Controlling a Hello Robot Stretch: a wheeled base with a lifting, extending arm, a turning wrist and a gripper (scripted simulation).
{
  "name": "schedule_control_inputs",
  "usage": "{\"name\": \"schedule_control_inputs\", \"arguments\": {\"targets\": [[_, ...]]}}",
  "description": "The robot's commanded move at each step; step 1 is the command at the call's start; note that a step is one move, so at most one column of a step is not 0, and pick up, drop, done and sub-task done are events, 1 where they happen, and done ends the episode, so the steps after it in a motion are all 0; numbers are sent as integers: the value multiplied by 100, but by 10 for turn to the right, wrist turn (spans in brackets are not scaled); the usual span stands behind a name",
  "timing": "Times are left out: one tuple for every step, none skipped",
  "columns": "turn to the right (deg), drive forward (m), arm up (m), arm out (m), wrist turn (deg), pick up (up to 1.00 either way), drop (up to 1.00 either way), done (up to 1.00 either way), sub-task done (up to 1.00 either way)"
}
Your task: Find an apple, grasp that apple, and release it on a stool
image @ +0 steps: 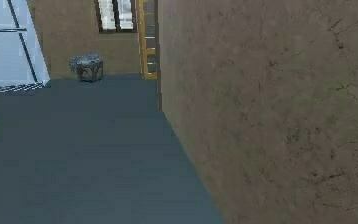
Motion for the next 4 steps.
{"name": "schedule_control_inputs", "arguments": {"targets": [[450,0,0,0,0,0,0,0,0],[300,0,0,0,0,0,0,0,0],[0,0,0,48,0,0,0,0,0],[0,0,0,0,390,0,0,0,0]]}}
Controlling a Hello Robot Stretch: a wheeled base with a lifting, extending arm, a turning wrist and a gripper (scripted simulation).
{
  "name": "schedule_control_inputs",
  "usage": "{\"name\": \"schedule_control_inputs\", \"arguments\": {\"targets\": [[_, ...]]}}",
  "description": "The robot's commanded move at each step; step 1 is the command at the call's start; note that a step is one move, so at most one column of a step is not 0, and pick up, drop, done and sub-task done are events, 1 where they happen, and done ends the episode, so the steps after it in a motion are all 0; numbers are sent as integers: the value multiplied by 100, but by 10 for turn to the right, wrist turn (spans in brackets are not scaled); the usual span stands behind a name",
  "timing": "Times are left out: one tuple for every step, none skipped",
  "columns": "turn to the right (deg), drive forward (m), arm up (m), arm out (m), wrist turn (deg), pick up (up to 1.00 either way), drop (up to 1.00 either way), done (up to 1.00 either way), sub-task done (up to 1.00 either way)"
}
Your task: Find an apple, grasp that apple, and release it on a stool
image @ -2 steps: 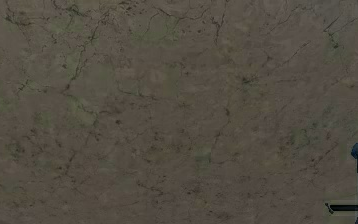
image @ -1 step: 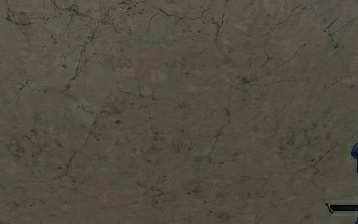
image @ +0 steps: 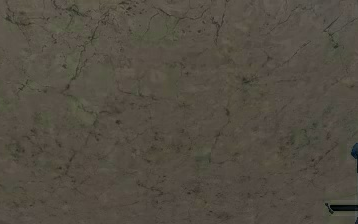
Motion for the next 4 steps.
{"name": "schedule_control_inputs", "arguments": {"targets": [[0,0,-12,0,0,0,0,0,0],[0,0,-32,0,0,0,0,0,0],[0,0,0,0,0,0,100,0,0],[0,0,10,0,0,0,0,0,0]]}}
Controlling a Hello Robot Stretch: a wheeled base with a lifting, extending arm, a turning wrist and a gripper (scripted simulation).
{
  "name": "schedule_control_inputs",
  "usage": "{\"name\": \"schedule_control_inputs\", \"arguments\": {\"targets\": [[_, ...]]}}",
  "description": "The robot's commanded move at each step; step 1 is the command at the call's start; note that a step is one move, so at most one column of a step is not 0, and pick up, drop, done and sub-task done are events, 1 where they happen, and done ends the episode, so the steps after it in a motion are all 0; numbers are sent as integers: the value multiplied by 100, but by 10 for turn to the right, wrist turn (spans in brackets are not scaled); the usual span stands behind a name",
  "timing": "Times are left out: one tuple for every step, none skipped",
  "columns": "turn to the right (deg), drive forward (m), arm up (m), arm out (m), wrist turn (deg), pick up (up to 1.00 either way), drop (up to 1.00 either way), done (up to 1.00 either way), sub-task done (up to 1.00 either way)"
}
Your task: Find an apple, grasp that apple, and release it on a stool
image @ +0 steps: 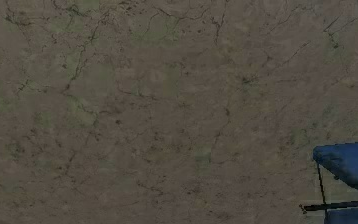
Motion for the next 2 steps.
{"name": "schedule_control_inputs", "arguments": {"targets": [[0,0,0,-8,0,0,0,0,0],[0,0,0,0,0,0,0,100,0]]}}
